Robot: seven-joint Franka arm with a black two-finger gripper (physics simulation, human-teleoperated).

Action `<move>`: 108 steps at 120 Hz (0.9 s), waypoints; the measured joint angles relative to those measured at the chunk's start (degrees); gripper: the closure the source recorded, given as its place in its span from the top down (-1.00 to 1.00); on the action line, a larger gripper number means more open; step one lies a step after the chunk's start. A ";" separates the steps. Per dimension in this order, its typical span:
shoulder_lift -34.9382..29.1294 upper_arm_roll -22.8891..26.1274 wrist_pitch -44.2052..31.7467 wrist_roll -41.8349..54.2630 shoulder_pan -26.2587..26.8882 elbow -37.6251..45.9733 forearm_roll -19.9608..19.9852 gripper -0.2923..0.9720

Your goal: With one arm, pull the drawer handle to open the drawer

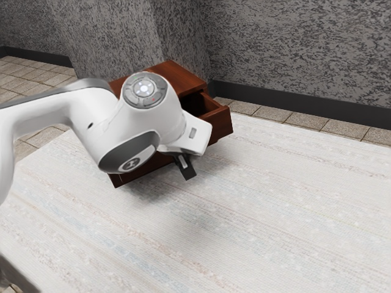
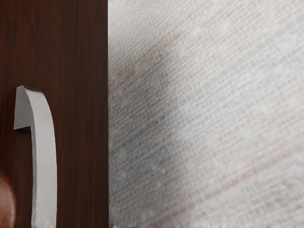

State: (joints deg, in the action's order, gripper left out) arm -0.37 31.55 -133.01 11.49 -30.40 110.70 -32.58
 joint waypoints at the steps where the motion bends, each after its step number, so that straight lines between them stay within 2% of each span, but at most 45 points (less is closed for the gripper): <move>1: -0.12 0.00 -0.04 -0.02 0.00 0.16 0.04 0.53; 32: -2.12 -0.65 -1.05 -0.17 0.97 0.37 0.61 0.54; 81: 2.43 -0.91 -1.54 -0.05 -0.86 -1.20 0.25 0.55; 108: 1.96 -0.81 -1.95 -0.13 -1.30 -0.82 0.28 0.50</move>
State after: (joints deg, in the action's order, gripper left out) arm 1.59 30.75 -134.96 11.37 -31.70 109.88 -32.31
